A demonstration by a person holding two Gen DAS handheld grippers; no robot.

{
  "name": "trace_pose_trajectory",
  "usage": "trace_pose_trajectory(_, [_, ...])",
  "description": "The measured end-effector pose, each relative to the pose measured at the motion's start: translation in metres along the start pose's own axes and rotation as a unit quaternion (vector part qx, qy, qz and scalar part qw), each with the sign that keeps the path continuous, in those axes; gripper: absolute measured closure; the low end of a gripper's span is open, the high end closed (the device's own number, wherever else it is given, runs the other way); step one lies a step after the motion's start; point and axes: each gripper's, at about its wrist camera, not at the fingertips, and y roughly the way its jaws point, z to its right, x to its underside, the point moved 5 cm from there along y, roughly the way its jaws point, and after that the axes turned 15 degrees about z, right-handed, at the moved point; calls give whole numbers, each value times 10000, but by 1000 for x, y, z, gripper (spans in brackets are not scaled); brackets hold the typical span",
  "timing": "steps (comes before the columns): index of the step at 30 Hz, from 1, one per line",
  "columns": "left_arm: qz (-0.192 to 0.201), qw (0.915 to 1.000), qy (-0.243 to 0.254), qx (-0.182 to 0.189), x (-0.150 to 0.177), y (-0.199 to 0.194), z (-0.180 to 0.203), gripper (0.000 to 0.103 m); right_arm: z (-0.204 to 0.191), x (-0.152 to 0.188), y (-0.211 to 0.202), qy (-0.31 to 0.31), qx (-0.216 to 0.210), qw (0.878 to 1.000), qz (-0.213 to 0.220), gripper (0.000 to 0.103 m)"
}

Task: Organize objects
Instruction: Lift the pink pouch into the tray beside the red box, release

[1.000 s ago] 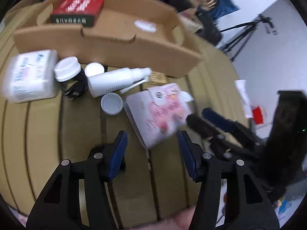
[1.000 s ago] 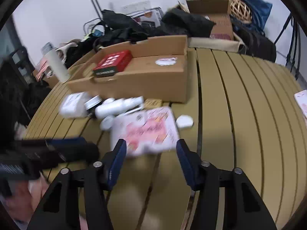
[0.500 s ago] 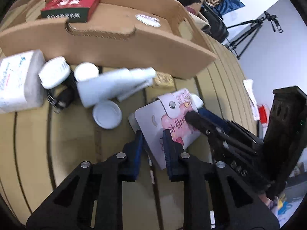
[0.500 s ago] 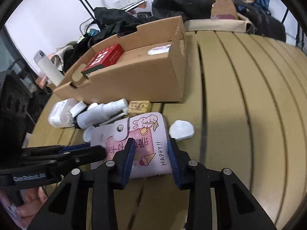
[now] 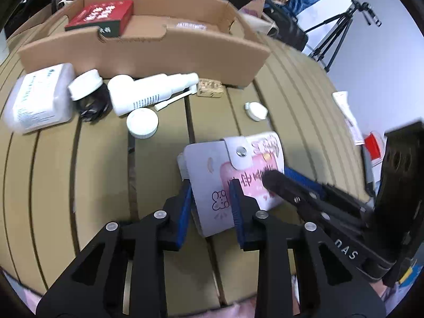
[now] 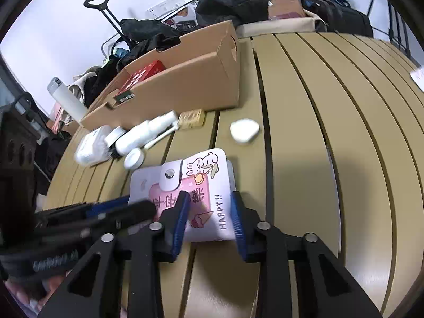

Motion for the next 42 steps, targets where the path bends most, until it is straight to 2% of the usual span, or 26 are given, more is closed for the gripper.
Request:
trace_pose_trajectory(3, [174,9995,40,257,-3,-35,17,80,-8,2,-33,111,-25,9997,211,73])
trace_pose_trajectory(7, [620,9969,162,464,-8,-91,32,80,-42,-3,-91,-198,-70,9977,645,74])
trace_pose_trajectory(10, [910,9941,104,584,-14,-118,35,80,-62,-11,-118,-220,-58,9954,930,74])
trace_pose_trajectory(13, [1014,9927,-3,650,-24,-127,27,80,-76,-21,-119,-324,-106,9938,1055,74])
trace_pose_trajectory(16, [1081,9919,-143,643,-56,-125,14,80,-92,-41,-109,-427,-193,9931,1078,74])
trace_pose_trajectory(23, [1214,9916,-88,432,-165,-112,-22,80,-129,-131,-43,-549,-422,9928,975,74])
trace_pose_trajectory(27, [726,9968,-212,264,-202,-65,-67,80,-137,-165,18,-334,-512,9954,740,74])
trace_pose_trajectory(29, [492,9982,-349,39,-206,-38,-93,80,-141,-165,55,-256,-567,9967,513,74])
trace_pose_trajectory(32, [188,9978,-543,-333,-200,0,-130,80,-152,-149,113,-313,-524,9981,79,74])
trace_pose_trajectory(35, [44,9971,-392,-656,-191,22,-153,80,-153,-130,157,-290,-447,9983,-253,74])
trace_pose_trajectory(39, [-106,9959,-407,-796,-183,35,-169,77,-150,-114,184,-62,-491,9974,-524,74])
trace_pose_trajectory(41, [-27,9960,-474,-763,-180,31,-169,64,-153,-114,187,-161,-411,9977,-519,74])
trace_pose_trajectory(42, [50,9955,-428,-840,-181,26,-168,60,-156,-115,185,-216,-445,9975,-495,73])
